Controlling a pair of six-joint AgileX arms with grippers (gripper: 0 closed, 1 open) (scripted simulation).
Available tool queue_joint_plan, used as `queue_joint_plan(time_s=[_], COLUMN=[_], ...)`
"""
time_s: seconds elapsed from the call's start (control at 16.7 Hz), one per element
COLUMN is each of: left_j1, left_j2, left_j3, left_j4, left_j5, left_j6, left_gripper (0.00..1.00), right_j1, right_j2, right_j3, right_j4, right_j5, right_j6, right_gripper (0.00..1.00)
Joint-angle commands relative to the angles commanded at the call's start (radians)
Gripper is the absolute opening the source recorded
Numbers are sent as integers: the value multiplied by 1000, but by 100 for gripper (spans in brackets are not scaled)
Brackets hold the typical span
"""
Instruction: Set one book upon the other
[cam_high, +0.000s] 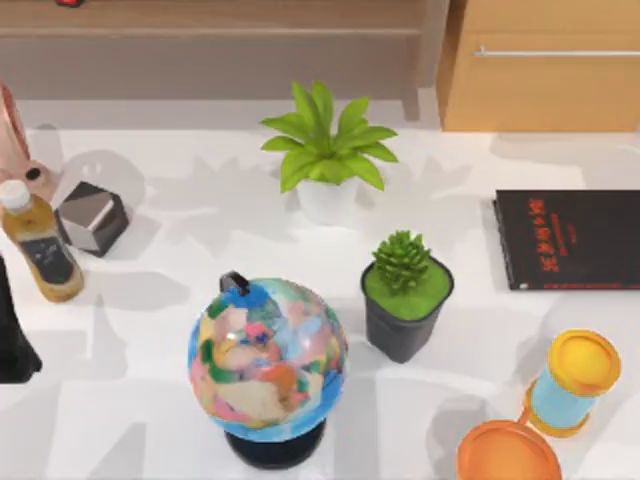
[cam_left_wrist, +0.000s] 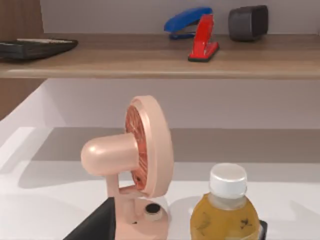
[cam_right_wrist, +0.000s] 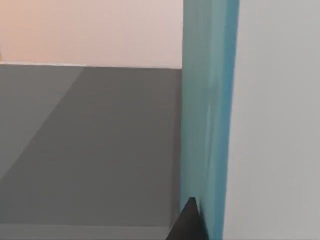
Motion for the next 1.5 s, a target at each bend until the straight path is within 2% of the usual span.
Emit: queue_joint_plan(time_s=[0.3, 0.54, 0.72, 1.14, 1.5], left_j1=[0, 0, 0, 0, 0], left_j2=[0, 0, 0, 0, 0], left_j3=[0, 0, 0, 0, 0], left_j4=[0, 0, 0, 0, 0], left_j5=[0, 0, 0, 0, 0], left_j6=[0, 0, 0, 0, 0], left_gripper=[100, 100, 100, 100, 100], right_j1=[3, 18, 62, 260, 533], right_j2=[-7, -147, -340, -717, -707], right_j3=[-7, -107, -226, -634, -991], right_j4=[3, 52, 110, 184, 130], right_j5=[9, 128, 265, 558, 661], right_j6=[12, 159, 376, 1008, 1499], right_gripper=[0, 0, 0, 0, 0])
